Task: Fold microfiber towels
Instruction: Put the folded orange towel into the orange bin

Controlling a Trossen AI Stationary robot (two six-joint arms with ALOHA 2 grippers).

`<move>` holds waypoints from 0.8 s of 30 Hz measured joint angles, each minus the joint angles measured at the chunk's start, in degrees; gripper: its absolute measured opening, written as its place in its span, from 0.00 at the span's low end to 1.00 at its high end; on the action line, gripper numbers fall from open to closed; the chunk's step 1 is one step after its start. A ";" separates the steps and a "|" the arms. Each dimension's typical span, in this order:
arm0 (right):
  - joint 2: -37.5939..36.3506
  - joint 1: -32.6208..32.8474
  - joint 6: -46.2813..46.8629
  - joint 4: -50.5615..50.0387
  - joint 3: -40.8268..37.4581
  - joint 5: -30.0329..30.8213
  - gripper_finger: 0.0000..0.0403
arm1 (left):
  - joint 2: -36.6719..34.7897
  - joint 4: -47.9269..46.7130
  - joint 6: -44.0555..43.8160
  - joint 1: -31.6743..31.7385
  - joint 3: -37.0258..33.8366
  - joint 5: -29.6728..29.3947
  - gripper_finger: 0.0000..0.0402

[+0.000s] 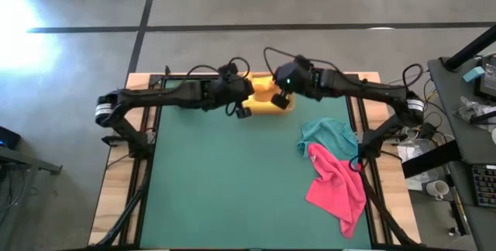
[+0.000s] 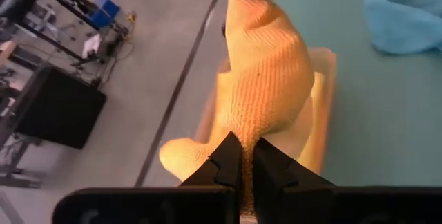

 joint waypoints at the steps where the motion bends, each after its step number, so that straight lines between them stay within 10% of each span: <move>1: 0.02 -1.19 -1.40 0.38 0.00 -0.13 0.02 | 0.92 1.05 0.83 0.83 0.25 0.24 0.00; 24: 0.20 -20.87 -11.96 21.56 -10.05 -19.62 0.02 | 13.22 3.17 16.04 14.99 7.41 4.68 0.00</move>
